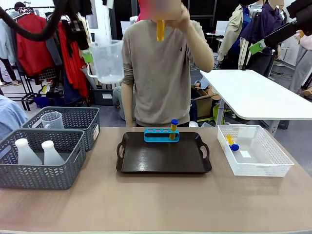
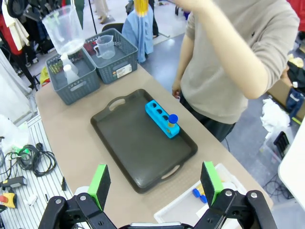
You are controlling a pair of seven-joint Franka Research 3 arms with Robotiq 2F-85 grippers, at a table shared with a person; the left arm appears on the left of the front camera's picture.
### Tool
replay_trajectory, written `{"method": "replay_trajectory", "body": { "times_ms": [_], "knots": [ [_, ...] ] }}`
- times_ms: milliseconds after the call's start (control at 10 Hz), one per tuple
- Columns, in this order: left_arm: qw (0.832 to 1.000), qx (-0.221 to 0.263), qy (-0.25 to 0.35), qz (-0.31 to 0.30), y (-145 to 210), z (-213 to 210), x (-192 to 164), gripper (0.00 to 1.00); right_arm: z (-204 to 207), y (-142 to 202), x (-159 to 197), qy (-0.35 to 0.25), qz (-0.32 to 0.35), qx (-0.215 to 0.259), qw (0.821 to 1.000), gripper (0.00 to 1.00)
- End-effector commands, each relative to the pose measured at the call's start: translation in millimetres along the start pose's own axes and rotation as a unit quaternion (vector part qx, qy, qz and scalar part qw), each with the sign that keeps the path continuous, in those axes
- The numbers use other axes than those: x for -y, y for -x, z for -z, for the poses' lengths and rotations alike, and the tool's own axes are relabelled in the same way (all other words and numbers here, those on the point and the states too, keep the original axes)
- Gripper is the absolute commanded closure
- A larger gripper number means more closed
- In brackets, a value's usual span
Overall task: Prepare the laboratory tools.
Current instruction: Pick up one Large Measuring Cup and place it on the Handle tray.
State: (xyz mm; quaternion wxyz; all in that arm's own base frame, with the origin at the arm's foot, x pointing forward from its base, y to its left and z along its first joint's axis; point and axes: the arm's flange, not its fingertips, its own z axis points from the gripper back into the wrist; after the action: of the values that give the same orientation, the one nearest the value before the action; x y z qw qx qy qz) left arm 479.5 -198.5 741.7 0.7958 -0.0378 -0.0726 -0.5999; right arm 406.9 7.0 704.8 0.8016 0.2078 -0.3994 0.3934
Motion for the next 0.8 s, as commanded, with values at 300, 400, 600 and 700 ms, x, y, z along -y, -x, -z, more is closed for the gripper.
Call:
{"method": "replay_trajectory", "body": {
  "times_ms": [300,400,600,700],
  "knots": [
    [0.999,-0.010,0.033,0.017,7,-3,-9,1.00,0,0,-1,-0.004,-0.001,0.006,1.000,0.00],
    [0.999,-0.016,0.026,0.008,16,-6,-8,1.00,0,0,-1,-0.004,-0.001,0.006,1.000,0.00],
    [1.000,-0.019,0.017,-0.019,36,-9,-11,1.00,0,0,-1,-0.004,-0.001,0.006,1.000,0.00],
    [0.999,-0.015,0.016,-0.025,42,-11,-11,1.00,0,0,-1,-0.004,-0.001,0.006,1.000,0.00]
  ]
}}
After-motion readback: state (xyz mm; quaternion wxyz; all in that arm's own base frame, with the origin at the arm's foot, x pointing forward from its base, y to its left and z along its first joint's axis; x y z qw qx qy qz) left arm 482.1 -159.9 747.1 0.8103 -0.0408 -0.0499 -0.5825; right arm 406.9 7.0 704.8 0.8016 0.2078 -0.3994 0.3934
